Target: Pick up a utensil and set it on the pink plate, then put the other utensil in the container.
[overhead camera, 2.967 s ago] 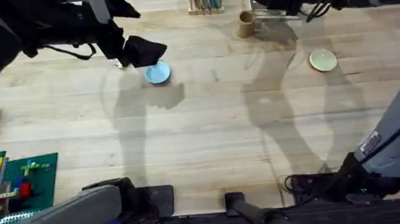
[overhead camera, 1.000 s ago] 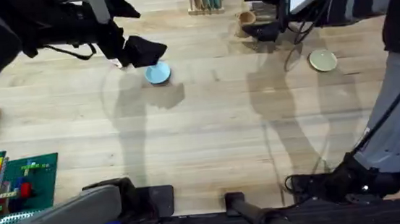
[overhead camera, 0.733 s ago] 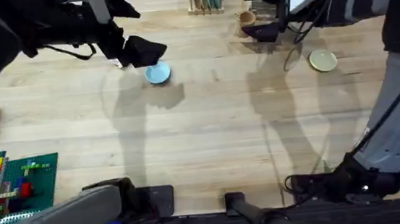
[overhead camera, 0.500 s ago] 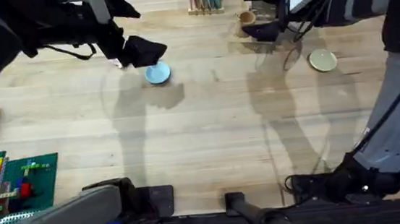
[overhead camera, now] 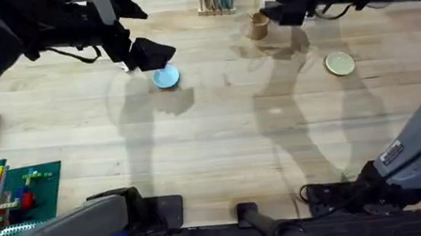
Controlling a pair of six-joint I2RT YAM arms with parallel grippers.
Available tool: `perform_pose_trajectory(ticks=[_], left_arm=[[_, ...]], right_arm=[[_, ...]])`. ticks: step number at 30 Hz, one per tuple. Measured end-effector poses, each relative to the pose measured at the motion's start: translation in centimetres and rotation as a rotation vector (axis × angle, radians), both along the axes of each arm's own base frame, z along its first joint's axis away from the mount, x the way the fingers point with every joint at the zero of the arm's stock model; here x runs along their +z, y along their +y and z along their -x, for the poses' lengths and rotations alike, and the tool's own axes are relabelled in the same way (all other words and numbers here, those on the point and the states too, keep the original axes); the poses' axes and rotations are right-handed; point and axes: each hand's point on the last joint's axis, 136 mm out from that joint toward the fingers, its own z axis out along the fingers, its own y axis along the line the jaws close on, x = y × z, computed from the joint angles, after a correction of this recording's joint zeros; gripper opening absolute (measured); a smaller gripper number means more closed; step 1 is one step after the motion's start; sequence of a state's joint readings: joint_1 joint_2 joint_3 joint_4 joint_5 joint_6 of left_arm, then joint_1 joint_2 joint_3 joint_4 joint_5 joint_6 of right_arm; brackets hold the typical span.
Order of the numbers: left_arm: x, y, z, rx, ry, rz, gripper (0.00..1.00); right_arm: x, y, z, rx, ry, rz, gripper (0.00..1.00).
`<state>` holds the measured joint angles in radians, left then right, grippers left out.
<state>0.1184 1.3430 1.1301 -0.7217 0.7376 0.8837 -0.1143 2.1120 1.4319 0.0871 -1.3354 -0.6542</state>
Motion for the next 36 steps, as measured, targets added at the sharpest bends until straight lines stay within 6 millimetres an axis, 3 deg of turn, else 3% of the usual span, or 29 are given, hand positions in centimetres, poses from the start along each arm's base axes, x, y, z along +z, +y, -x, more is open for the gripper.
perform_pose_trajectory(ticks=[7, 15, 23, 24, 27, 32, 36], left_arm=[[0.0, 0.0, 0.0, 0.0, 0.0, 0.0, 0.996], [0.0, 0.0, 0.0, 0.0, 0.0, 0.0, 0.996], [0.0, 0.0, 0.0, 0.0, 0.0, 0.0, 0.995], [0.0, 0.0, 0.0, 0.0, 0.0, 0.0, 0.995], [0.0, 0.0, 0.0, 0.0, 0.0, 0.0, 0.996], [0.0, 0.0, 0.0, 0.0, 0.0, 0.0, 0.996], [0.0, 0.0, 0.0, 0.0, 0.0, 0.0, 0.996]], right_arm=[[3.5, -0.2, 1.8, -0.078, 0.106, 0.056, 0.997], [7.1, -1.7, 5.8, -0.213, 0.26, 0.161, 0.997], [9.0, -3.2, 12.1, -0.357, 0.425, 0.33, 0.997], [9.3, -3.4, 15.1, -0.381, 0.493, 0.38, 0.997], [10.1, -3.5, 17.7, -0.398, 0.521, 0.41, 0.997], [12.0, -3.5, 20.8, -0.421, 0.495, 0.425, 0.997], [12.4, -3.8, 21.8, -0.446, 0.488, 0.44, 0.997]])
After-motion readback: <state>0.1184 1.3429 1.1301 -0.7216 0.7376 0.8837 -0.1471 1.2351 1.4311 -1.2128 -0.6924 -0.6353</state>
